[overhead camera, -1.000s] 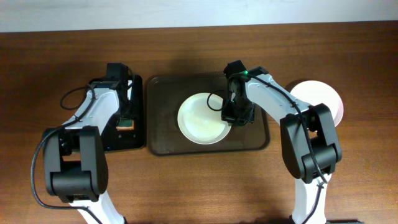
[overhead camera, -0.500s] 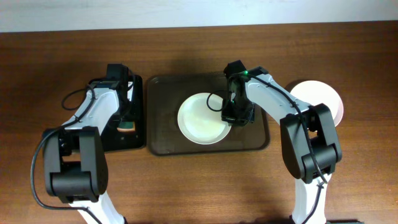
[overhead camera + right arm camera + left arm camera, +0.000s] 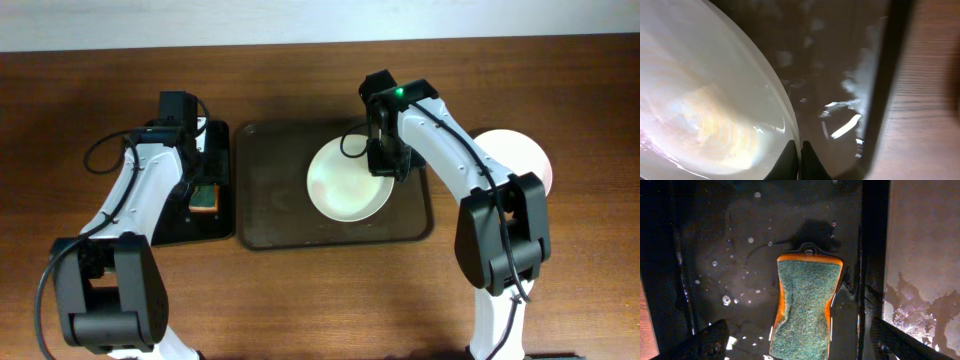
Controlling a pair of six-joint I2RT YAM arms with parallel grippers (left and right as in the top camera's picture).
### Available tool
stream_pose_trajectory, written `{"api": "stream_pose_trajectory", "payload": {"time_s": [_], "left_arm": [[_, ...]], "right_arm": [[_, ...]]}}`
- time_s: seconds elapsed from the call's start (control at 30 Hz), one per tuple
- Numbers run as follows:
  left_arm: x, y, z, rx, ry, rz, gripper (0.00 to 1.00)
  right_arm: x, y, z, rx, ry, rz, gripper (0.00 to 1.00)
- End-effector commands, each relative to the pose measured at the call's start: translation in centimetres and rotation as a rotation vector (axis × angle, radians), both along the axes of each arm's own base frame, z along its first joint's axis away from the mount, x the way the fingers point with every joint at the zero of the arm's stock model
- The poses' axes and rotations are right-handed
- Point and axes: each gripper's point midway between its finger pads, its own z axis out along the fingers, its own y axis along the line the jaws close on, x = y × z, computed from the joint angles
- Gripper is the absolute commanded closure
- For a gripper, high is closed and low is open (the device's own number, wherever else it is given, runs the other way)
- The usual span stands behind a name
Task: Clean dirty plates on tray and stack at the side
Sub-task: 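Lift the plate with the right gripper and carry it onto the stack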
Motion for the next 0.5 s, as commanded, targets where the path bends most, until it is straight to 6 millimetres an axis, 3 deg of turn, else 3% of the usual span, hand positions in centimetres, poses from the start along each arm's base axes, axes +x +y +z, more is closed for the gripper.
{"api": "stream_pose_trajectory", "payload": {"time_s": [0.0,0.23,0.47], "left_arm": [[0.2,0.0,0.7,-0.012,-0.02,0.005,0.09],[0.2,0.0,0.7,-0.012,-0.02,0.005,0.06],[0.2,0.0,0.7,-0.012,-0.02,0.005,0.05]], "right_arm": [[1.9,-1.4,5.3,-0.091,-0.157,0.022,0.96],[3.0,-3.1,11.3,-0.224,-0.333,0.019,0.96],[3.2,-3.5,16.1,-0.538,-0.506,0.105,0.96]]}}
